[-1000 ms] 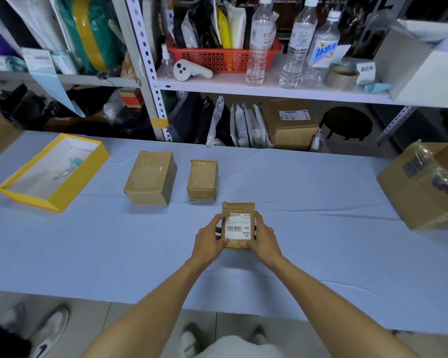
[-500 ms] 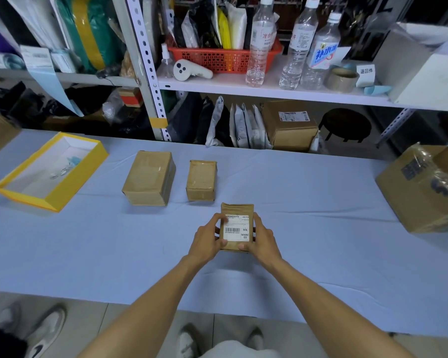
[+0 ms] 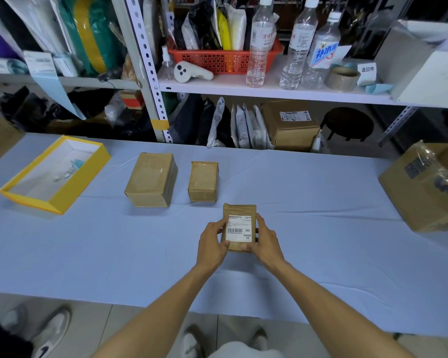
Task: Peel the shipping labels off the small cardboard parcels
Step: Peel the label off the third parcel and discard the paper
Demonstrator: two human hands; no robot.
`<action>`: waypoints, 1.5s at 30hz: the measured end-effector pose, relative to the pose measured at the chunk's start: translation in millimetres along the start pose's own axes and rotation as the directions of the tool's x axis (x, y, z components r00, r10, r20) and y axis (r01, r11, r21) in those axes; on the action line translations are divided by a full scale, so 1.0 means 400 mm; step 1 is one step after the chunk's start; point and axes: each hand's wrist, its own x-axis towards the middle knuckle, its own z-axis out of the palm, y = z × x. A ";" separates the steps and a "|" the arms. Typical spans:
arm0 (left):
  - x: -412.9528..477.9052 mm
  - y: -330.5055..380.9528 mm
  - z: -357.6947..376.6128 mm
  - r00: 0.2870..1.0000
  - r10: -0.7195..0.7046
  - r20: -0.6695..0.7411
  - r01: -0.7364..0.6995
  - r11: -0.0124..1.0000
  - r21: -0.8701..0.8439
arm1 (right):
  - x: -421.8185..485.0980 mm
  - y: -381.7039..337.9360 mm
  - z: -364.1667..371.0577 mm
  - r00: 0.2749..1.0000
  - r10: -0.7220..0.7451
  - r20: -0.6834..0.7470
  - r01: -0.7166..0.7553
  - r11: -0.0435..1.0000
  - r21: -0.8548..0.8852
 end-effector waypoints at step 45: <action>0.012 0.018 0.018 0.987 -0.148 -0.059 0.145 0.988 -0.045 | 0.011 0.013 0.008 0.999 -0.030 -0.019 0.029 0.998 -0.059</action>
